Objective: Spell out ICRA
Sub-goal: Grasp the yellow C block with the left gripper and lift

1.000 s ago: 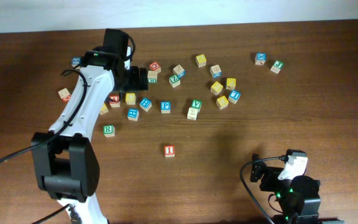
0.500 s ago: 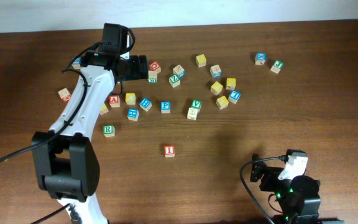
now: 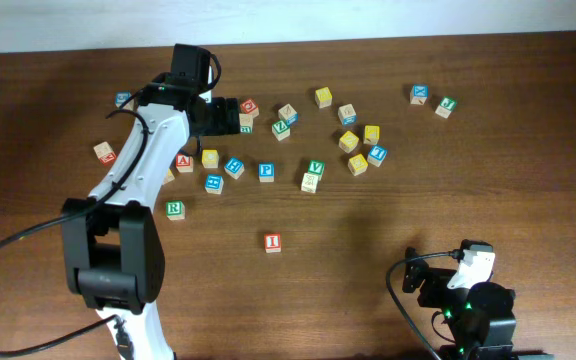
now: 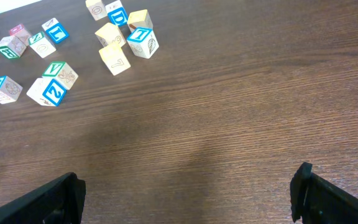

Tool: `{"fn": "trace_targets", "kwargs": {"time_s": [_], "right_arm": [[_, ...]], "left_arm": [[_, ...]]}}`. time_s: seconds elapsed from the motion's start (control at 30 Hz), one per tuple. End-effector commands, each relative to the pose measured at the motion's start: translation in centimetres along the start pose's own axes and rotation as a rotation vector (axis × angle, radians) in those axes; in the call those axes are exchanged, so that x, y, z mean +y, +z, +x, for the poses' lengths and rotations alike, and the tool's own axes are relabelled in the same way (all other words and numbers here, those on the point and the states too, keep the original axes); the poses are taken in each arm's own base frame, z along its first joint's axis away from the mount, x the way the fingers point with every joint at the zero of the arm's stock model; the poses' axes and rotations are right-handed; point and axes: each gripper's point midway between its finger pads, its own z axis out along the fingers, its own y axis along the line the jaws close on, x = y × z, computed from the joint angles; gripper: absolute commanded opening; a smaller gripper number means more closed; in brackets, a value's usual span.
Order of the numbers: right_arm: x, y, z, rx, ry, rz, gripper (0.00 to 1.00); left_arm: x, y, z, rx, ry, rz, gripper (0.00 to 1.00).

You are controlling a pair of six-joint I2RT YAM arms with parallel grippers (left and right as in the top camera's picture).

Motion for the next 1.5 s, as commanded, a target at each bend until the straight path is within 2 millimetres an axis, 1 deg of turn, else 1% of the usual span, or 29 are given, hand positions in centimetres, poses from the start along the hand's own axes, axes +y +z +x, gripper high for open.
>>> {"fn": "trace_targets", "kwargs": {"time_s": [0.0, 0.17, 0.23, 0.3, 0.37, 0.43, 0.5, 0.53, 0.57, 0.63, 0.7, 0.8, 0.9, 1.0, 1.07, 1.47], "right_arm": [[-0.3, -0.1, -0.2, -0.008, 0.0, 0.016, 0.98], [-0.3, -0.1, -0.2, -0.009, 0.0, 0.016, 0.98], [-0.3, -0.1, -0.2, -0.009, 0.0, 0.016, 0.98], [-0.3, -0.1, -0.2, -0.009, 0.0, 0.016, 0.98], [-0.3, -0.1, -0.2, -0.008, 0.0, 0.016, 0.98], [-0.3, -0.1, -0.2, -0.009, 0.0, 0.016, 0.98], [-0.3, -0.1, -0.2, -0.009, 0.0, 0.016, 0.98], [-0.3, -0.1, -0.2, -0.009, 0.0, 0.016, 0.98], [-0.3, -0.1, -0.2, -0.009, 0.0, 0.016, 0.98], [-0.3, -0.1, -0.2, -0.009, 0.0, 0.016, 0.98], [-0.3, -0.1, -0.2, -0.009, 0.0, 0.016, 0.98], [-0.3, -0.1, -0.2, -0.009, 0.0, 0.016, 0.98], [-0.3, -0.1, -0.2, -0.009, 0.0, 0.016, 0.98], [-0.3, -0.1, -0.2, -0.009, 0.0, 0.016, 0.98], [-0.3, -0.1, -0.2, -0.008, 0.0, 0.016, 0.98], [-0.3, -0.1, -0.2, -0.009, 0.0, 0.016, 0.98]], "left_arm": [[0.0, 0.2, 0.1, 0.006, 0.001, -0.008, 0.99], [0.0, 0.3, 0.1, 0.008, 0.001, -0.009, 0.98], [0.0, 0.5, 0.5, 0.021, 0.002, -0.011, 0.95], [0.2, 1.3, 1.4, 0.057, 0.004, -0.019, 0.94], [0.3, 2.7, 2.2, 0.092, 0.006, -0.026, 0.94], [0.5, 4.4, 3.4, 0.138, 0.008, -0.035, 0.85], [0.5, 5.5, 4.2, 0.169, 0.01, -0.039, 0.84], [0.6, 5.8, 4.6, 0.183, 0.011, -0.042, 0.77], [0.6, 5.9, 4.8, 0.19, 0.011, -0.043, 0.73], [0.7, 5.9, 5.0, 0.197, 0.012, -0.046, 0.7], [0.7, 5.9, 5.0, 0.2, 0.012, -0.046, 0.63], [0.9, 5.9, 5.7, 0.226, 0.013, -0.052, 0.62], [0.9, 5.9, 5.8, 0.229, 0.013, -0.052, 0.61], [1.0, 6.1, 6.4, 0.243, 0.014, -0.055, 0.61], [1.0, 6.1, 6.4, 0.244, 0.014, -0.056, 0.62], [1.1, 6.2, 6.7, 0.251, 0.014, -0.057, 0.62]]}}
